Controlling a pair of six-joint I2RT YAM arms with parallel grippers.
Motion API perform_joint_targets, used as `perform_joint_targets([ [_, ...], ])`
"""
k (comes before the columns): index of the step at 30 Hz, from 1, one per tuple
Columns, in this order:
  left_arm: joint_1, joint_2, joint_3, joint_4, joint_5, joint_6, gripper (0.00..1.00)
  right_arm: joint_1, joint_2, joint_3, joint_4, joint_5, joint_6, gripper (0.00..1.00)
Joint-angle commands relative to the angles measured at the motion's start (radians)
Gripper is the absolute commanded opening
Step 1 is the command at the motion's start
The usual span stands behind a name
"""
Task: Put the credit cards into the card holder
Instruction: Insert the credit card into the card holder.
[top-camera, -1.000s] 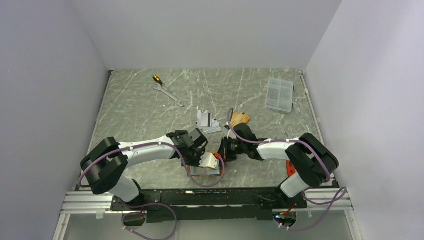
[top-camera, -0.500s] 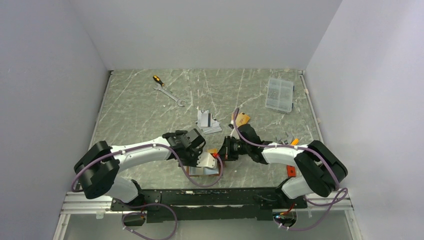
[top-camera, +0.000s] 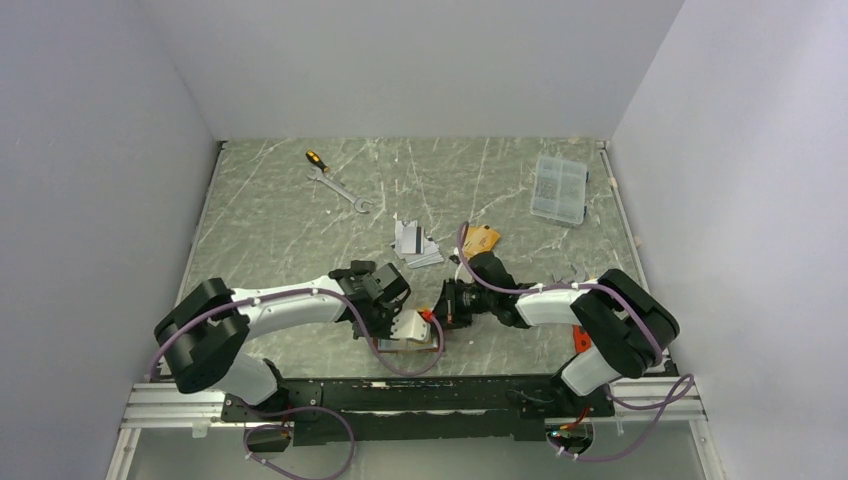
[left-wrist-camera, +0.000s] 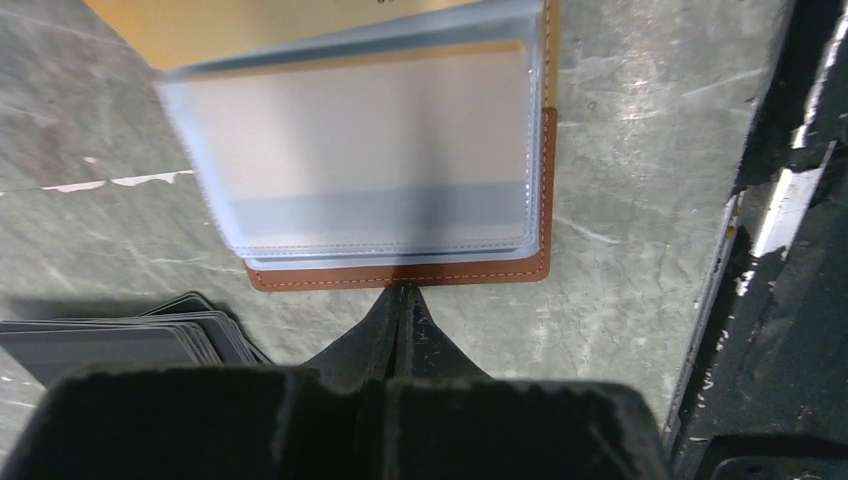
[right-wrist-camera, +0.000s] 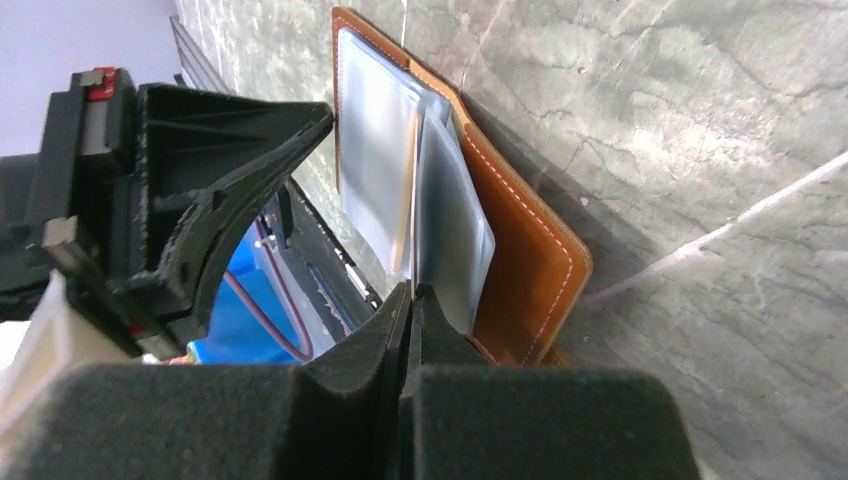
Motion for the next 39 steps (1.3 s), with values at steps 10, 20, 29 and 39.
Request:
perform_joint_targets([
  [10,-0.004,0.091,0.013,0.059,-0.097,-0.035,0.0,0.003,0.036,-0.008,0.02,-0.138,-0.052,0.0],
  [20,-0.004,0.105,0.026,0.058,-0.103,-0.024,0.0,0.001,0.02,-0.069,0.04,-0.152,-0.045,0.0],
  [29,-0.004,0.121,0.035,0.072,-0.103,-0.008,0.0,0.0,0.056,-0.037,0.074,-0.198,-0.07,0.0],
  [39,-0.004,0.133,0.028,0.083,-0.136,0.001,0.0,0.0,0.074,-0.048,0.145,-0.251,-0.075,0.0],
])
